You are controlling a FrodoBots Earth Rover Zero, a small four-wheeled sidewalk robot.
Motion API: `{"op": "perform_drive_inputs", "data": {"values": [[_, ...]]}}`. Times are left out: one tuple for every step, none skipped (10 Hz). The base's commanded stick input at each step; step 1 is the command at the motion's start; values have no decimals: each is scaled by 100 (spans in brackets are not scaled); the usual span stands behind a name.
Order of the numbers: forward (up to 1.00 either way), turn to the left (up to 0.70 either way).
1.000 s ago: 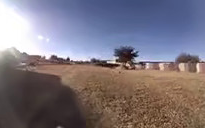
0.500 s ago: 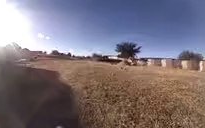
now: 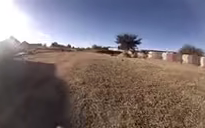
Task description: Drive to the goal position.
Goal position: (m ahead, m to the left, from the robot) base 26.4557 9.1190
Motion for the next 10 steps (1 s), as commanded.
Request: {"op": "perform_drive_inputs", "data": {"values": [[50,13],[50,49],[50,10],[50,0],[50,0],[50,22],[50,9],[50,0],[50,0],[50,0]]}}
